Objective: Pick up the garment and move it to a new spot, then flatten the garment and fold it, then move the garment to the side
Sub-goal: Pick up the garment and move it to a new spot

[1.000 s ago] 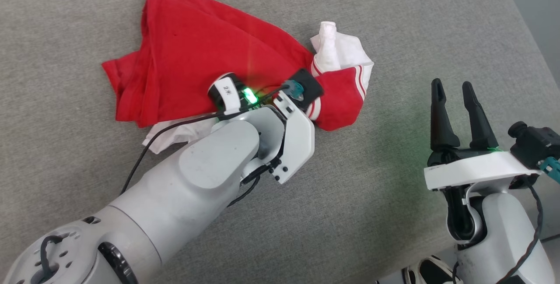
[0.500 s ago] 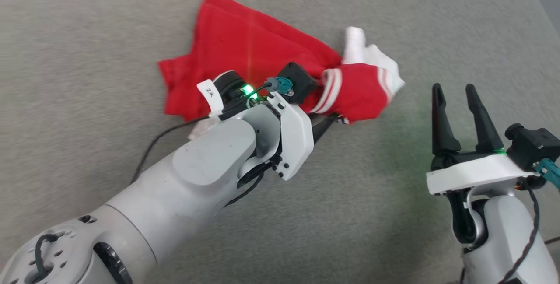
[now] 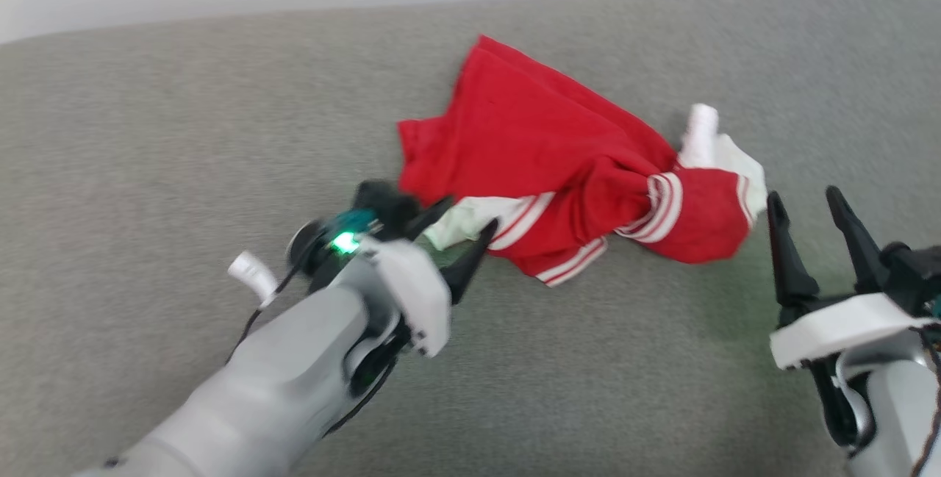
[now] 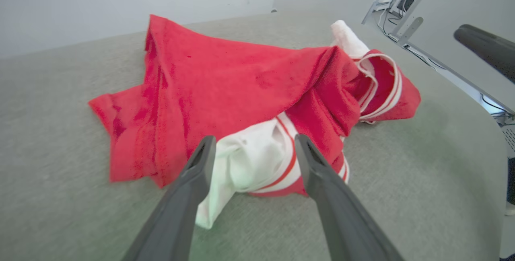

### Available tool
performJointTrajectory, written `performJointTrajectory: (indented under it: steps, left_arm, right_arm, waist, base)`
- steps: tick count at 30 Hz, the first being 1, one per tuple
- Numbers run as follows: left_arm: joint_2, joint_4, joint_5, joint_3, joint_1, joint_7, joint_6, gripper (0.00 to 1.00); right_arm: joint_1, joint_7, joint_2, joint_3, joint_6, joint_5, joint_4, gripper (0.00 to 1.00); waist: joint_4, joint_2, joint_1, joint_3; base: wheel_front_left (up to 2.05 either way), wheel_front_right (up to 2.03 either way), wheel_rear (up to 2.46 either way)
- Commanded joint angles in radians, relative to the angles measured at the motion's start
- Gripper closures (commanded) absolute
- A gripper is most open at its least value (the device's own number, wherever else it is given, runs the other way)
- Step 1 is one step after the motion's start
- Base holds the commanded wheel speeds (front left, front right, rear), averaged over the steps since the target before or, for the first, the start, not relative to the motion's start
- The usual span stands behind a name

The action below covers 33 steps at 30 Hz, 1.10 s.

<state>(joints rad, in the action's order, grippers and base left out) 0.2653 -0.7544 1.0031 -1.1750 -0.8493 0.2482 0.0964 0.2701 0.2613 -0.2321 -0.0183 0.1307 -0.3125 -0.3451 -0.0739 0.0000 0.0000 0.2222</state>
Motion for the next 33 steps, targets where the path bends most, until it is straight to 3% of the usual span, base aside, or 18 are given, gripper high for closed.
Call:
performJointTrajectory:
  steps: [1, 7, 15, 18, 19, 28, 33]
  left_arm:
    - [0.017, 0.0, 0.016, 0.034, 0.046, 0.013, -0.015, 0.0]
    - [0.079, 0.089, -0.035, 0.265, 0.22, 0.017, -0.07, 0.0]
    - [0.118, 0.25, -0.211, 0.612, 0.501, 0.018, -0.11, 0.0]
    - [0.099, 0.306, -0.278, 0.738, 0.597, 0.018, -0.107, 0.0]
    - [0.099, 0.306, -0.278, 0.738, 0.597, 0.018, -0.107, 0.0]
    - [0.042, 0.453, -0.561, 1.015, 0.787, 0.018, -0.09, 0.0]
    - [-0.022, 0.534, -0.672, 1.135, 0.859, 0.018, -0.041, 0.0]
  right_arm:
    - [-0.023, 0.005, -0.014, 0.007, 0.0, 0.001, -0.005, 0.0]
    - [-0.065, 0.005, -0.049, 0.035, 0.0, -0.008, -0.016, 0.0]
    - [-0.101, 0.005, -0.062, 0.047, 0.0, -0.012, -0.021, 0.0]
    - [-0.11, 0.005, -0.064, 0.047, 0.0, -0.01, -0.017, 0.0]
    - [-0.11, 0.005, -0.064, 0.047, 0.0, -0.01, -0.017, 0.0]
    - [-0.128, 0.005, -0.066, 0.049, 0.0, -0.009, -0.001, 0.0]
    - [-0.137, 0.005, -0.061, 0.052, 0.0, -0.011, 0.014, 0.0]
  waist:
    - [0.045, 0.0, 0.0, -0.034]
    - [0.102, 0.0, 0.0, -0.068]
    - [0.134, 0.0, 0.0, -0.099]
    - [0.135, 0.0, 0.0, -0.11]
    - [0.135, 0.0, 0.0, -0.11]
    - [0.126, 0.0, 0.0, -0.142]
    - [0.118, 0.0, 0.0, -0.165]
  base:
    - [0.0, 0.0, 0.0]
    - [0.0, 0.0, 0.0]
    - [0.0, 0.0, 0.0]
    - [0.0, 0.0, 0.0]
    - [0.0, 0.0, 0.0]
    - [0.0, 0.0, 0.0]
    - [0.0, 0.0, 0.0]
